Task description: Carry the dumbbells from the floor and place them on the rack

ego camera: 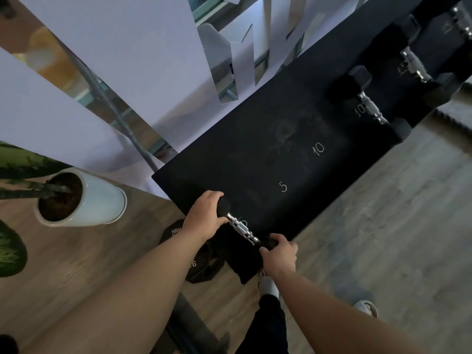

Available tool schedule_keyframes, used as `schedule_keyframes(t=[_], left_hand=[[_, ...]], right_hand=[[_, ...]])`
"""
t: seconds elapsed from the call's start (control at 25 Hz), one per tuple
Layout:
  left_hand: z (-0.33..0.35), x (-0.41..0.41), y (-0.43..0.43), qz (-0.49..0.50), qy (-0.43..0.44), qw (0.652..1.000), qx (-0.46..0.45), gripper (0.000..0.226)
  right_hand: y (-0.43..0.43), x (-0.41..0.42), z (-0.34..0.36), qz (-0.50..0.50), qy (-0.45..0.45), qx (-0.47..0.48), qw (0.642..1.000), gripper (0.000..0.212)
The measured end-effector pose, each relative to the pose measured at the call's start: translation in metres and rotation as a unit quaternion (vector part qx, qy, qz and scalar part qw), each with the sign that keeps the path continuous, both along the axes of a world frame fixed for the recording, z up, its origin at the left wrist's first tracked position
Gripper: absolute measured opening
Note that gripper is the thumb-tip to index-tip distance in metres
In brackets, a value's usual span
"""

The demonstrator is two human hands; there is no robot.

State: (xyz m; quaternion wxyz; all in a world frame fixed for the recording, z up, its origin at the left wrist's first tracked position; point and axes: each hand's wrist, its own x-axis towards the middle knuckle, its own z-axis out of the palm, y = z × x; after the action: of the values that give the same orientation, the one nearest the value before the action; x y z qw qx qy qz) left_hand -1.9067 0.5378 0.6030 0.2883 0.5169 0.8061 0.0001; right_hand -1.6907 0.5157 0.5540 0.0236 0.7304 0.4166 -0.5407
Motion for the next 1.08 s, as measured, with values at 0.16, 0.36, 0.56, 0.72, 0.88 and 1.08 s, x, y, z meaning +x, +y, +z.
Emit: schedule_keyframes(t=[0.16, 0.36, 0.56, 0.72, 0.88, 1.08], left_hand=[[-0.004, 0.004, -0.001, -0.018, 0.039, 0.999, -0.026, 0.077], [-0.007, 0.008, 0.019, -0.082, 0.048, 0.995, 0.015, 0.071], [-0.005, 0.011, 0.016, -0.08, 0.033, 0.996, -0.025, 0.072], [0.014, 0.002, 0.028, -0.078, -0.018, 0.99, -0.112, 0.084], [0.05, 0.024, 0.051, -0.102, -0.024, 0.98, -0.169, 0.083], [0.113, 0.116, 0.116, -0.148, -0.173, 0.971, -0.071, 0.043]], right_hand=[[0.009, -0.002, 0.003, -0.007, -0.001, -0.048, 0.999, 0.059], [0.004, -0.001, -0.005, 0.0, 0.0, -0.054, 0.999, 0.06], [0.006, 0.016, 0.004, 0.068, -0.006, -0.023, 0.997, 0.063], [0.037, 0.044, 0.026, 0.053, 0.002, 0.019, 0.998, 0.058], [0.073, 0.085, 0.069, 0.006, 0.039, 0.081, 0.996, 0.051], [0.108, 0.172, 0.143, -0.074, 0.073, 0.165, 0.981, 0.043]])
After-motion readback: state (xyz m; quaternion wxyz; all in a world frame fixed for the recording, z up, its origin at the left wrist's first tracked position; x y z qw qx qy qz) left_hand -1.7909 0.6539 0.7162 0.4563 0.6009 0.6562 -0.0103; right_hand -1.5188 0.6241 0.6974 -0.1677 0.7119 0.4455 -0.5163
